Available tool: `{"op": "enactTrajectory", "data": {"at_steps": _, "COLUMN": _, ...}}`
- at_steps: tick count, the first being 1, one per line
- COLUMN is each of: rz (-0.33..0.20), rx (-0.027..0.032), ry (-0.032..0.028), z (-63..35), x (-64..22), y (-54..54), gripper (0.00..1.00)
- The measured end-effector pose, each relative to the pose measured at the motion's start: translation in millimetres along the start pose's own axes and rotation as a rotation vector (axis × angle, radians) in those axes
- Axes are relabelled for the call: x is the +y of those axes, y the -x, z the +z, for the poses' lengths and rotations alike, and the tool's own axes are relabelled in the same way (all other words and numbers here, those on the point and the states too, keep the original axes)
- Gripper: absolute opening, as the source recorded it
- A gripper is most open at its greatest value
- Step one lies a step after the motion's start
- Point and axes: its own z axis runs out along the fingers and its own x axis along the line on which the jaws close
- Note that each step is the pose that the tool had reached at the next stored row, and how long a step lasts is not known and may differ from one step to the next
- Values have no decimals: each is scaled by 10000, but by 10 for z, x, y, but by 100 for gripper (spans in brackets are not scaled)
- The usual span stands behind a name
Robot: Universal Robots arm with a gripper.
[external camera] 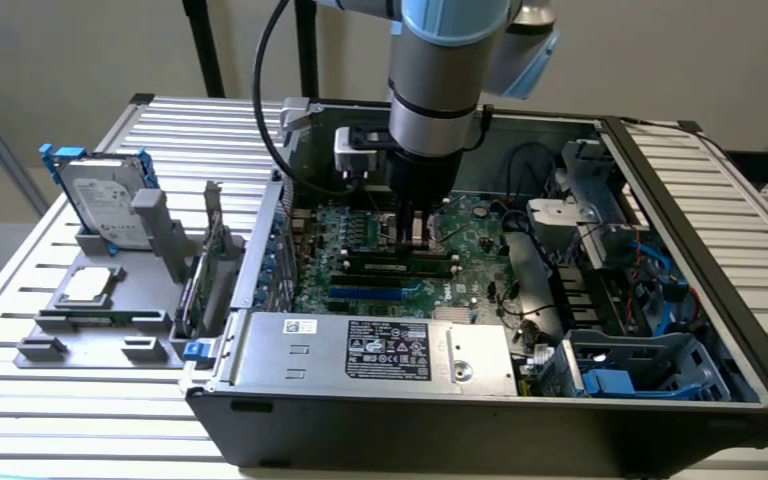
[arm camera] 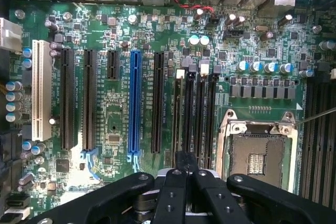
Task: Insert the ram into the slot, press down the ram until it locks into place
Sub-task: 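Press down the ram until it locks into place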
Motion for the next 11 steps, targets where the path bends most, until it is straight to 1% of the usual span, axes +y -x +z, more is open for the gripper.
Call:
{"op": "enactTrajectory", "data": {"at_steps": 1, "rz": 0, "rx": 11, "ry": 8, "z": -42, "x": 2, "y": 0, "gripper": 11}}
{"op": "enactTrajectory", "data": {"at_steps": 4, "rz": -1, "rx": 12, "ry": 13, "z": -112, "x": 4, "y": 2, "gripper": 11}}
{"op": "enactTrajectory", "data": {"at_steps": 11, "rz": 0, "rx": 11, "ry": 13, "z": -119, "x": 4, "y": 3, "gripper": 11}}
